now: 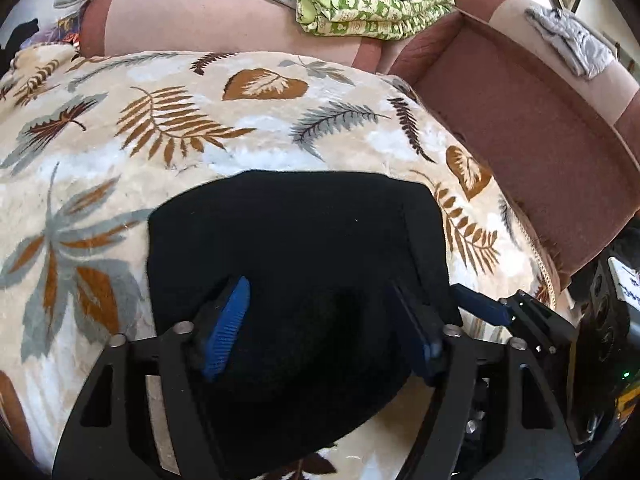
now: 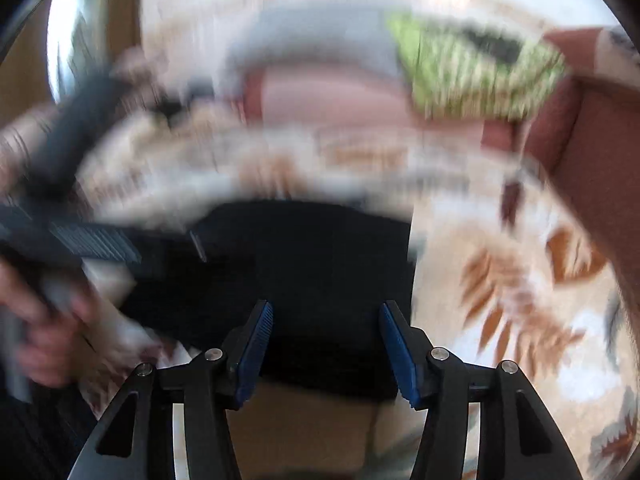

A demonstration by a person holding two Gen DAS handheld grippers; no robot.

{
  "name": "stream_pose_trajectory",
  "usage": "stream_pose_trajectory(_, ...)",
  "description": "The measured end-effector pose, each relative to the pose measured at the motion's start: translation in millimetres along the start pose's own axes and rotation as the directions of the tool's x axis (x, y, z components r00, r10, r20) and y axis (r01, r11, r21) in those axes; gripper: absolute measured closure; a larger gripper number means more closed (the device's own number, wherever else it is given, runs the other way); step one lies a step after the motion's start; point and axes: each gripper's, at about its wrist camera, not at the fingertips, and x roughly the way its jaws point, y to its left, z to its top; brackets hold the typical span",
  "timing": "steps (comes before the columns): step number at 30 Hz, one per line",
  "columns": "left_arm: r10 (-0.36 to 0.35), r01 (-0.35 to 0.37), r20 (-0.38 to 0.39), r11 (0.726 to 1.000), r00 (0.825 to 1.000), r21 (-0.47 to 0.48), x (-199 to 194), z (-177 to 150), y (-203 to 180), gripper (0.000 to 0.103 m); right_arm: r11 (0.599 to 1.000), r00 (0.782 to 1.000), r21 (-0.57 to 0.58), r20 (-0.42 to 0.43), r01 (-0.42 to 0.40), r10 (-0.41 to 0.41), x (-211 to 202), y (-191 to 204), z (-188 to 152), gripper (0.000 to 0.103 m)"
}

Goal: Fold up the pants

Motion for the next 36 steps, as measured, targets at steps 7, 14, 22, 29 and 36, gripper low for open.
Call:
stream_pose_trajectory(7, 0.004, -0.004, 0.005, 1.0, 1.0, -0.001, 1.7, -1.0, 0.3, 0.025, 0.99, 0.999, 0.136, -0.011, -0.029, 0.031, 7.2, -19.7, -4.3, 0.022)
stream_pose_trajectory(14, -0.01, 0.01, 0.003, 1.0, 1.0, -0.012, 1.1, 0.0, 2.5, 0.025, 0.987, 0.999, 0.155, -0.017, -0.039, 0.042, 11.3, -23.5, -7.3, 0.017)
stream_pose_trajectory(22, -0.027, 0.027, 0.042, 1.0, 0.999, -0.003, -11.8, 0.3, 0.6, 0.025, 0.985, 0.999, 0.167, -0.013, -0.049, 0.051, 11.0, -25.0, -7.9, 0.016)
stream_pose_trajectory(29, 0.177, -0.186, 0.149, 0.981, 0.973, 0.048, -37.4, -7.9, -14.7, 0.024, 0.985, 0.999, 0.165, -0.007, -0.048, 0.05, 9.5, -23.8, -8.7, 0.016)
stream_pose_trajectory(36, 0.207, -0.231, 0.205, 0.968, 0.957, 0.101, -62.9, -50.4, -33.1, 0.0, 0.991, 0.999, 0.132, 0.041, -0.025, 0.019, -1.5, -18.9, -3.5, 0.018)
